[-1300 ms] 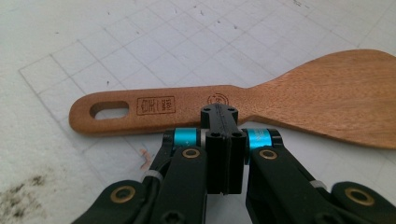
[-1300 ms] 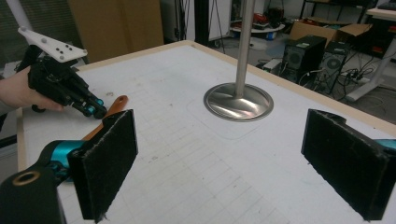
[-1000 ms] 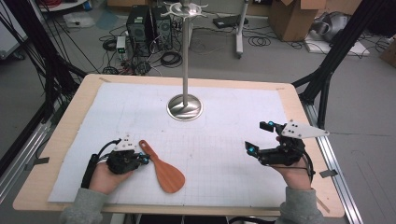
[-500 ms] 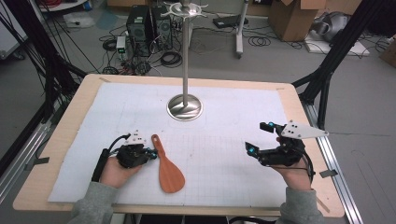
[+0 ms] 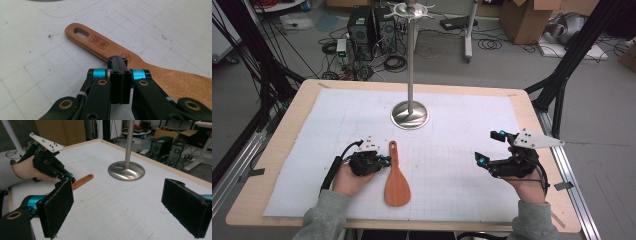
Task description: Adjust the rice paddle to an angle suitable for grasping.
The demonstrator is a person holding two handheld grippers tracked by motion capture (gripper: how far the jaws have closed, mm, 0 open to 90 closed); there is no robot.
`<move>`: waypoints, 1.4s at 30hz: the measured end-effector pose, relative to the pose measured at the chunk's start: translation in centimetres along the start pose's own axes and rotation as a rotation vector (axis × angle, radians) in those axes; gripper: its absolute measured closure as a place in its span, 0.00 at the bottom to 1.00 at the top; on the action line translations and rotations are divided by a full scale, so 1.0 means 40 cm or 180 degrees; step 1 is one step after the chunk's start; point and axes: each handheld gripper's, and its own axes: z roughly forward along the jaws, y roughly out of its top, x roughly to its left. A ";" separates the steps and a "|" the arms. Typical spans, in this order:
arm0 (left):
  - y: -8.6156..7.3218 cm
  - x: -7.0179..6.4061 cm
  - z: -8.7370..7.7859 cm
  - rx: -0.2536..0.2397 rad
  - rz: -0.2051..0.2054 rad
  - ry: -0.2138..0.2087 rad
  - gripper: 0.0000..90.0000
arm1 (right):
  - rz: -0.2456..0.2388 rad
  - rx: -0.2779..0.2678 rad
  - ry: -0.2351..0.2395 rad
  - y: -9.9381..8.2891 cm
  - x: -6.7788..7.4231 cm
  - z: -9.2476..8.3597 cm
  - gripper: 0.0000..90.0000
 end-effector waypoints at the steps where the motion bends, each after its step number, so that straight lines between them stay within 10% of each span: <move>1: 0.001 -0.002 0.002 -0.0010 -0.0020 0.0002 1.00 | -0.0003 0.0001 0.0001 0.000 0.000 0.000 0.10; 11: 0.006 -0.009 -0.005 -0.0049 0.0008 0.0039 1.00 | 0.0014 0.0008 0.0012 0.000 0.000 0.002 0.10; 24: 0.061 -0.163 0.025 0.0038 0.0542 -0.0276 1.00 | 0.0019 -0.0003 0.0000 -0.003 0.000 -0.008 0.10; 42: 0.049 -0.234 0.062 0.0325 0.0755 -0.0515 1.00 | 0.0034 -0.0001 -0.0007 -0.008 -0.002 -0.016 0.10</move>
